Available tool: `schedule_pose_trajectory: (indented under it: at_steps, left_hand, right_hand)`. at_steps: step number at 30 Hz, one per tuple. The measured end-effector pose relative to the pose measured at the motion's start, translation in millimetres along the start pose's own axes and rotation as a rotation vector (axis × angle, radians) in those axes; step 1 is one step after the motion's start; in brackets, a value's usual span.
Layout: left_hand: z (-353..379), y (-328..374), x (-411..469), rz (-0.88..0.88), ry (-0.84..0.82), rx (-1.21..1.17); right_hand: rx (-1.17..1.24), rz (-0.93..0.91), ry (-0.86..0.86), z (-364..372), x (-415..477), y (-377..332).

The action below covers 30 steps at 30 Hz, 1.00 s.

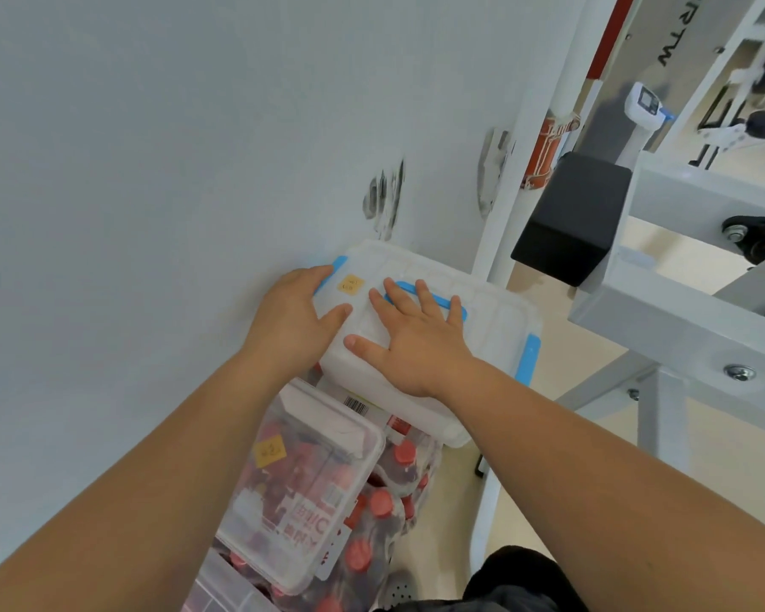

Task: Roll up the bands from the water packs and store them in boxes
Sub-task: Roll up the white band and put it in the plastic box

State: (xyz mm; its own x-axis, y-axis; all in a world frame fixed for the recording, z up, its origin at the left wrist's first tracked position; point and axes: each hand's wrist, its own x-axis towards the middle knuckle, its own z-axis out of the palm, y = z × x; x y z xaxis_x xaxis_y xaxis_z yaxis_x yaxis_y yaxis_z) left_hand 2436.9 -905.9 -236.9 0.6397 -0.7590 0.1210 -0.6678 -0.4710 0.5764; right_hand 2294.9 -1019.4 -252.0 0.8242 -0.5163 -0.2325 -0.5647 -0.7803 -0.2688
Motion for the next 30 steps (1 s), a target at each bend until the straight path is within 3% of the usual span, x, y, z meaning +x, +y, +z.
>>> schedule_pose_trajectory:
  at_steps: [7, 12, 25, 30]
  left_hand:
    - [-18.5, 4.5, -43.3, -0.009, 0.097, 0.018]
    - [-38.3, 3.6, -94.4, -0.086, 0.200, 0.026]
    - [-84.6, 5.3, -294.0, -0.482, 0.397, 0.193]
    - [-102.2, -10.1, -384.4, -0.645, 0.491, 0.242]
  right_hand:
    - [0.071, -0.005, 0.091, -11.2, -15.0, -4.3]
    - [0.115, -0.205, 0.173, -24.9, -41.6, -36.6]
    - [0.253, -0.615, -0.027, 14.6, -137.0, -128.8]
    - [0.191, -0.820, -0.099, 38.7, -186.6, -185.2]
